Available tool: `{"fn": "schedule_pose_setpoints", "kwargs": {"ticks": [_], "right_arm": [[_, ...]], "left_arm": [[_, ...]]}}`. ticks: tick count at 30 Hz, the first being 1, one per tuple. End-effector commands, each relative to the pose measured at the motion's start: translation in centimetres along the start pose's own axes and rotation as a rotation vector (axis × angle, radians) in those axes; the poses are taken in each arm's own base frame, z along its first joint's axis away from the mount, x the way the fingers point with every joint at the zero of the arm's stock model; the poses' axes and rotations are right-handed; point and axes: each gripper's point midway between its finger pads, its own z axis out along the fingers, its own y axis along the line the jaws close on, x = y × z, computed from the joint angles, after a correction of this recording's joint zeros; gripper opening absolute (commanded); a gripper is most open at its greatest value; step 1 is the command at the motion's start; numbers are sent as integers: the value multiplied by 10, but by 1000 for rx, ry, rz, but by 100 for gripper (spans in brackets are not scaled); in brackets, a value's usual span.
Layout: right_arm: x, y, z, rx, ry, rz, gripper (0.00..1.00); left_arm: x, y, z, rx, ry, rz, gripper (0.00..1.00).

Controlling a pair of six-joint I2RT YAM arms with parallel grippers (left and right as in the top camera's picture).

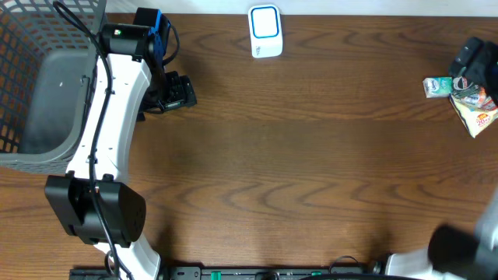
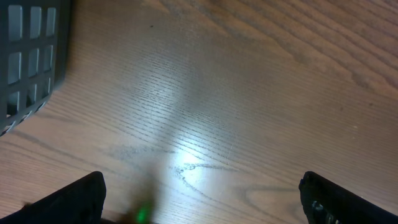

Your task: Scan the item barcode

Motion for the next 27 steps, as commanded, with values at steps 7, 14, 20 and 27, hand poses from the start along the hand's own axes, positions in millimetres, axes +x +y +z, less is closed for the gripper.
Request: {"fn": "schedule_pose_setpoints", "kwargs": {"ticks": [7, 14, 20, 27], "right_arm": [[87, 32, -133, -189, -202, -130, 99], [162, 16, -155, -277, -222, -147, 99], [222, 17, -176, -418, -125, -79, 99], [253, 6, -183, -419, -88, -75, 99]], "left_arm": [[2, 1, -5, 7, -11, -7, 97], [2, 1, -5, 7, -10, -7, 98], [2, 1, -5, 7, -10, -7, 97], [2, 1, -5, 7, -10, -7, 97]]}}
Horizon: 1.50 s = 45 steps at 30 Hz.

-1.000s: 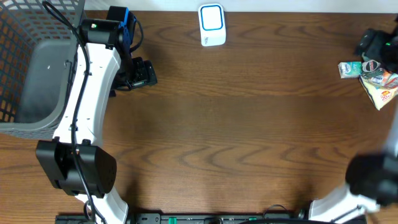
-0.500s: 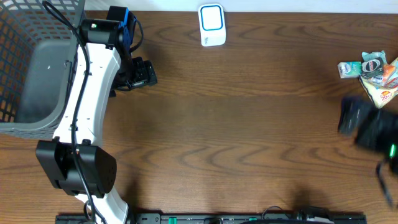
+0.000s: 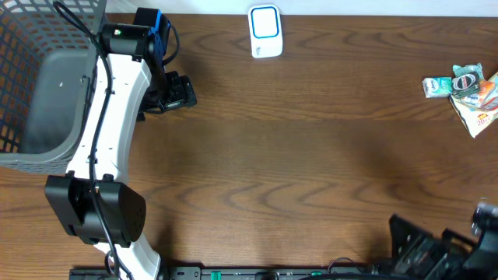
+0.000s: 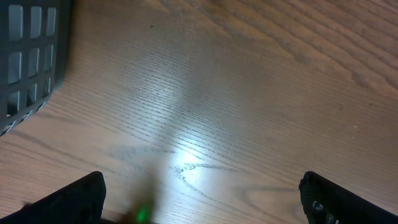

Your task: Scan the item barcode

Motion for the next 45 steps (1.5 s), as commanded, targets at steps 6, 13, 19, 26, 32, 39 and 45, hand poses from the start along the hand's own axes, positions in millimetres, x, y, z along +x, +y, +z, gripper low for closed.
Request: {"fn": "schedule_pose_setpoints", "kwargs": {"ticks": [6, 13, 19, 26, 32, 39, 45], "right_arm": [[0, -3, 1, 13, -12, -177, 99], [-8, -1, 16, -10, -30, -273, 99], [-19, 16, 44, -143, -174, -511, 99], [-10, 5, 92, -173, -337, -611, 99], [-10, -1, 135, -203, -504, -669, 99], [-18, -2, 159, -225, -700, -704, 99], [-18, -11, 177, -202, -776, -702, 99]], "left_arm": [[2, 1, -5, 7, -10, -7, 98], [2, 1, -5, 7, -10, -7, 98], [2, 1, -5, 7, -10, -7, 98], [2, 1, -5, 7, -10, -7, 98], [2, 1, -5, 7, -10, -7, 97], [2, 1, -5, 7, -10, -7, 98], [2, 1, -5, 7, -10, -7, 97]]}}
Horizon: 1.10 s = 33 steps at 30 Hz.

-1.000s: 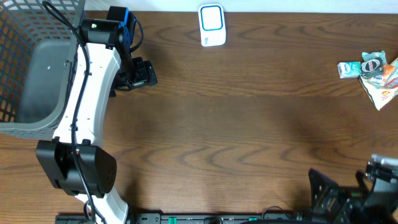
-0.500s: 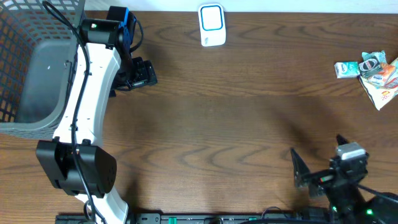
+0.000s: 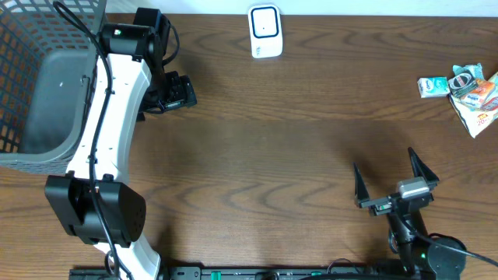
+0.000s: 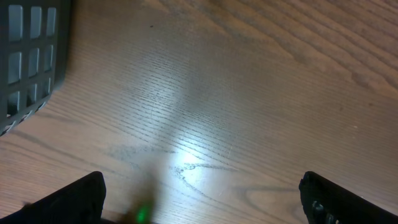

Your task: Scan the item barcode

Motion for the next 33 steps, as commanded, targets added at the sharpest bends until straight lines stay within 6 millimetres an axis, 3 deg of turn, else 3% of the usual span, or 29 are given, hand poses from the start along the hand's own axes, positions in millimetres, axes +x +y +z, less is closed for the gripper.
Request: {"fn": "schedule_pose_setpoints", "kwargs": {"ticks": [1, 11, 15, 20, 33], "right_arm": [[20, 0, 5, 10, 14, 3, 99], [60, -4, 14, 53, 8, 43, 99], [72, -21, 12, 170, 55, 141, 99], [104, -37, 4, 300, 164, 277, 99], [104, -39, 4, 302, 171, 235, 99]], "left_arm": [[2, 1, -5, 7, -10, -7, 97], [2, 1, -5, 7, -10, -7, 98], [2, 1, -5, 7, -10, -7, 98], [2, 1, -5, 7, -10, -7, 98], [2, 1, -5, 7, -10, -7, 97]]}}
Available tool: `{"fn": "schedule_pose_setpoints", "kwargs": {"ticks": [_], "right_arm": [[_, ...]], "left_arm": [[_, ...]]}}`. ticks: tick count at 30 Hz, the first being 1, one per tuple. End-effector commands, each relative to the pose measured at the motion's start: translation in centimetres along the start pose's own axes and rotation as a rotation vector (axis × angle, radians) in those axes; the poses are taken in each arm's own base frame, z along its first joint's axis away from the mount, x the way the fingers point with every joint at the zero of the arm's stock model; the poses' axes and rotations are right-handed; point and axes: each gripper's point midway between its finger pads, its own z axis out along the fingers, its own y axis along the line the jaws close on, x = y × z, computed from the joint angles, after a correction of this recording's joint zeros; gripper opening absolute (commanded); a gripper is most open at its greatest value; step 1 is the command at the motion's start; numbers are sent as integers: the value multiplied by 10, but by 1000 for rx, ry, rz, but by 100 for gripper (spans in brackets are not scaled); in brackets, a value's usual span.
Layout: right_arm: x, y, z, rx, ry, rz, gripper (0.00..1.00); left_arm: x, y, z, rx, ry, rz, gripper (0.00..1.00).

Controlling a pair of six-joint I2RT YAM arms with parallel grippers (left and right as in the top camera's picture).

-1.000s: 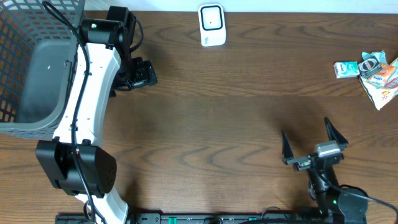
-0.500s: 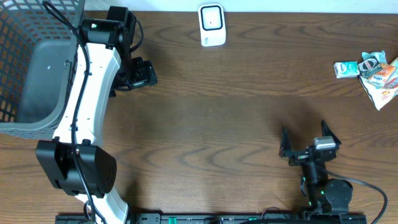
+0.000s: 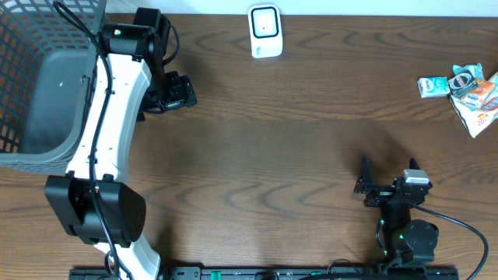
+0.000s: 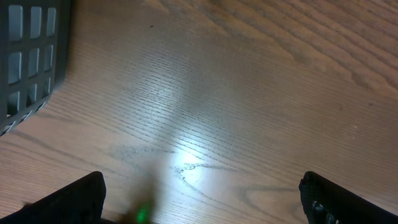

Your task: Scan the item barcode

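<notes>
A white barcode scanner with a blue face stands at the table's far edge. A small pile of snack packets lies at the far right, a green and white packet on its left side. My right gripper stands open near the front right, well short of the pile, with nothing between its fingers. My left gripper hangs beside the basket. In the left wrist view the left gripper is wide open over bare wood, its fingers in the bottom corners.
A grey mesh basket fills the far left corner; its corner shows in the left wrist view. The wooden table stretches between scanner, packets and both arms.
The right arm has shifted slightly left and drawn in near the front edge, its open fingers now looking closer together. The left arm, scanner and packets have not moved.
My right gripper was at the packet pile at the far right. Then it was back at the front right corner with the packets left on the table. Later it stood open near the front right, where it remains. The left arm stayed still throughout.
</notes>
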Motion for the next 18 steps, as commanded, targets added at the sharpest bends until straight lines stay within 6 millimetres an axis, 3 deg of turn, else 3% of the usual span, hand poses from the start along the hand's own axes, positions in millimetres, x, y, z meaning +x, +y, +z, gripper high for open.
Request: {"fn": "schedule_pose_setpoints", "kwargs": {"ticks": [1, 18], "right_arm": [[0, -2, 0, 9, 0, -19, 99], [1, 1, 0, -9, 1, -76, 99]], "left_arm": [[2, 1, -5, 7, -10, -6, 98], [2, 1, -5, 7, -10, -6, 98]]}}
